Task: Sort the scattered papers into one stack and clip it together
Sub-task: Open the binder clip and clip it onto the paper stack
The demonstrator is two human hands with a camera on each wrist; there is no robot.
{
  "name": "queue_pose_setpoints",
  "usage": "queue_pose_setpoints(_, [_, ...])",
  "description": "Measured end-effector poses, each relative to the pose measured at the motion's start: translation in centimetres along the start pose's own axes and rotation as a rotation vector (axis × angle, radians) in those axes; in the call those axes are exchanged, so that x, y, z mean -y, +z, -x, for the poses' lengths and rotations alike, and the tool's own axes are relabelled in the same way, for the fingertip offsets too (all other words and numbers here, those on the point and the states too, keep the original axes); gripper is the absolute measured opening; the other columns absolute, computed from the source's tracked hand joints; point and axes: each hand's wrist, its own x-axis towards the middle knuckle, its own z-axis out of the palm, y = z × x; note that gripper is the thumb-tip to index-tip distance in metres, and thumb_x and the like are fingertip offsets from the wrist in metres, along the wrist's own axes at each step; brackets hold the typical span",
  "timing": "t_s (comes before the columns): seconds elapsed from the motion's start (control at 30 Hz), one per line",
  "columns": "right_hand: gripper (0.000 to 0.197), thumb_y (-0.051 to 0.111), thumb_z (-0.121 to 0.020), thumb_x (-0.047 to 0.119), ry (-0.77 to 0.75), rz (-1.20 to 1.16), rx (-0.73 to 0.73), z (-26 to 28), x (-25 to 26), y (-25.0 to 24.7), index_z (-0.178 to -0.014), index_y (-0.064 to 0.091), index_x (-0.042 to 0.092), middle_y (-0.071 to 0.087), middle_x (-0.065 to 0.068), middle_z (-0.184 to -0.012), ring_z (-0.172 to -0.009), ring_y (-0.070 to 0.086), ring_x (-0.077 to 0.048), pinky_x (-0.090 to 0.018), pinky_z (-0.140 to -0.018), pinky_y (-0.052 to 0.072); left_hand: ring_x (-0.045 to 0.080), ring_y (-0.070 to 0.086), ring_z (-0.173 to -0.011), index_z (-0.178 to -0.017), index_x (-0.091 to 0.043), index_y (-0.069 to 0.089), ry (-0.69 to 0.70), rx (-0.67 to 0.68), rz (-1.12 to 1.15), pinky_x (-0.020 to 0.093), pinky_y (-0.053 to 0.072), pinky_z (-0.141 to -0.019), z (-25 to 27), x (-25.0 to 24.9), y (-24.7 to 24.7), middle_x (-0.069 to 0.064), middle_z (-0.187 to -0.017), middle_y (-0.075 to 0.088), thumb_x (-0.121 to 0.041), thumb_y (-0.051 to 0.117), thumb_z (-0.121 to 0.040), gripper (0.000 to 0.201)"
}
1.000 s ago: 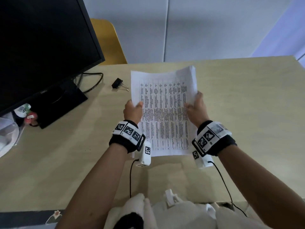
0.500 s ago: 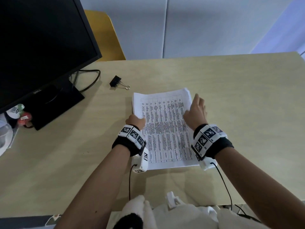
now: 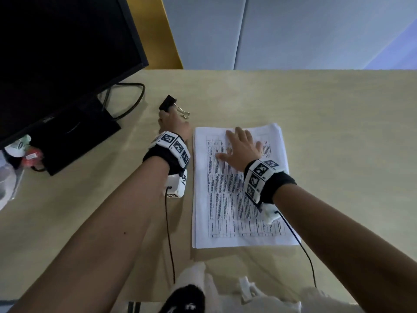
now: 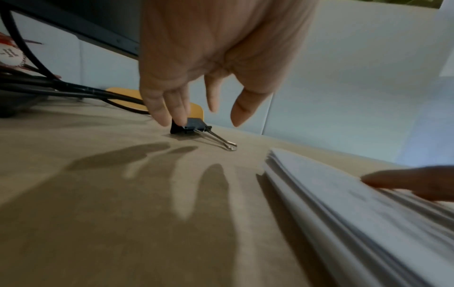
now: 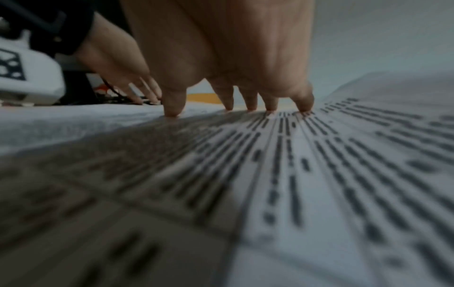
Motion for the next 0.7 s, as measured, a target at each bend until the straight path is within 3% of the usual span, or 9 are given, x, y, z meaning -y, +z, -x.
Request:
queue_pose_setpoints(0.1, [0.077, 0.041, -0.087, 0.057, -0.007, 0.038, 0.031, -0.2, -0.5, 1.4, -0.146, 0.001, 0.026, -0.012, -0.001, -0.156, -0.143, -0.015, -0.025, -0.056, -0.110, -0.008, 0.035, 0.026, -0.131, -0.134, -0.022, 0.039, 0.010, -0.027, -0.045, 0.044, 0.029, -0.107, -1.8, -0.6, -0.5, 0.014, -0.147, 0.018, -0.017, 0.061, -0.084, 0.054])
queue_pose_setpoints(0.17, [0.077, 0.037, -0.087, 0.059, -0.014, 0.053, 0.028, -0.2, -0.7, 1.7, -0.146, -0.001, 0.025, -0.015, -0.002, -0.155, -0.142, -0.017, -0.026, -0.057, -0.109, -0.010, 0.034, 0.016, -0.138, -0.141, -0.031, 0.030, 0.018, 0.024, -0.106, 0.046, 0.023, -0.111, -3.0, -0.6, -0.6, 0.011, -0.154, 0.004, -0.019, 0.062, -0.084, 0.066])
queue_pose_setpoints(0.23, [0.078, 0.036, -0.087, 0.059, -0.015, 0.061, 0.029, -0.2, -0.7, 1.8, -0.146, -0.002, 0.025, -0.016, -0.002, -0.155, -0.142, -0.018, -0.026, -0.056, -0.109, -0.011, 0.035, 0.014, -0.139, -0.142, -0.032, 0.028, 0.033, 0.087, -0.180, 0.045, 0.023, -0.112, -3.9, -0.4, -0.7, 0.011, -0.155, 0.001, -0.017, 0.056, -0.087, 0.064])
queue_pose_setpoints(0.37, [0.078, 0.036, -0.087, 0.059, -0.013, 0.061, 0.033, -0.2, -0.7, 1.9, -0.146, -0.003, 0.025, -0.017, -0.001, -0.155, -0.142, -0.018, -0.025, -0.055, -0.109, -0.012, 0.039, 0.029, -0.126, -0.128, -0.017, 0.044, 0.111, 0.082, -0.297, 0.043, 0.037, -0.097, -4.2, 0.7, -0.4, 0.017, -0.140, 0.027, -0.005, 0.042, -0.089, 0.041])
queue_pose_setpoints(0.47, [0.078, 0.036, -0.088, 0.059, -0.016, 0.054, 0.027, -0.2, -0.8, 1.9, -0.146, -0.003, 0.024, -0.016, -0.002, -0.155, -0.142, -0.018, -0.026, -0.055, -0.110, -0.011, 0.039, 0.036, -0.118, -0.114, -0.009, 0.048, 0.174, 0.023, -0.322, 0.039, 0.039, -0.079, -3.6, 1.6, -0.3, 0.019, -0.132, 0.033, 0.007, 0.034, -0.087, 0.034])
queue_pose_setpoints(0.6, [0.078, 0.037, -0.088, 0.058, -0.019, 0.049, 0.023, -0.1, -0.8, 2.0, -0.146, -0.002, 0.024, -0.016, -0.002, -0.155, -0.142, -0.018, -0.025, -0.055, -0.110, -0.010, 0.042, 0.050, -0.111, -0.123, -0.005, 0.049, 0.160, 0.062, -0.314, 0.039, 0.042, -0.089, -2.6, 2.5, -0.7, 0.025, -0.129, 0.040, 0.001, 0.039, -0.091, 0.034])
queue_pose_setpoints(0.7, [0.075, 0.041, -0.088, 0.053, -0.022, 0.030, 0.033, -0.1, -0.9, 1.8, -0.146, 0.001, 0.026, -0.012, 0.000, -0.156, -0.143, -0.015, -0.025, -0.055, -0.111, -0.007, 0.040, 0.052, -0.113, -0.120, -0.002, 0.053, 0.174, 0.096, -0.285, 0.039, 0.042, -0.092, -1.5, 2.5, -1.4, 0.025, -0.124, 0.052, -0.004, 0.041, -0.092, 0.030])
